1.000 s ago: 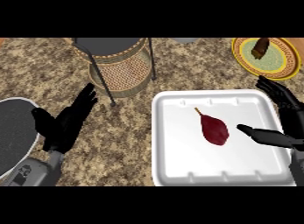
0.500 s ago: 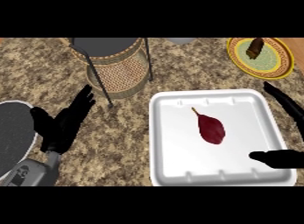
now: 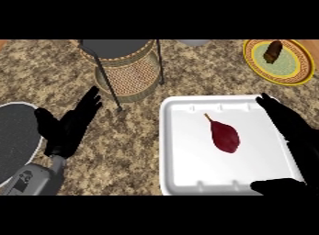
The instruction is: Pick the pear from the tray and place it in the tiered basket
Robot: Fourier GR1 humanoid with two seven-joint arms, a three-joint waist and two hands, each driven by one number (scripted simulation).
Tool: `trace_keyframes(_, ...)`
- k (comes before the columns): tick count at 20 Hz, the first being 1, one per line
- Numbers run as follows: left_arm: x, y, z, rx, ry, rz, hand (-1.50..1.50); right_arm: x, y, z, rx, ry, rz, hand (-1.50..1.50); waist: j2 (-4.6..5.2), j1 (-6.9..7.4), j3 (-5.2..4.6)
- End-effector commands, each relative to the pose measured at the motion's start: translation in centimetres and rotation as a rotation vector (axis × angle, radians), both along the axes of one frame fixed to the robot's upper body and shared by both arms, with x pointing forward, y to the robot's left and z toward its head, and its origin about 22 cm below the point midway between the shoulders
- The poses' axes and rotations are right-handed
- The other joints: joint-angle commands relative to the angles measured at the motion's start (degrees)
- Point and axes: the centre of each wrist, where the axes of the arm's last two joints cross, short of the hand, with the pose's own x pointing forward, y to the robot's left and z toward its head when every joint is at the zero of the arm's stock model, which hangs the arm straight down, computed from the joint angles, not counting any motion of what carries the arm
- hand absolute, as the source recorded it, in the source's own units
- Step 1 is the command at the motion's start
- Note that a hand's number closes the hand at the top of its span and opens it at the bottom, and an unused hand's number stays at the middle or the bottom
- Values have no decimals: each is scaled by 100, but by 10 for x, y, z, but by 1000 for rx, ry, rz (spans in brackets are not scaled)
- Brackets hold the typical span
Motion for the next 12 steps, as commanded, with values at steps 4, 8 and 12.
trace_keyframes(4,-1,-9,8,-13,-9,-35,0,-3,78,-4,-108,83,-95,-150,27,121,19)
trace_keyframes(8,-8,-9,-1,-10,9,-17,0,8,89,-14,-212,127,-169,-150,26,100,24)
trace_keyframes(12,6,-6,0,-6,-3,-15,0,6,104,-35,-254,180,-174,-150,33,54,25)
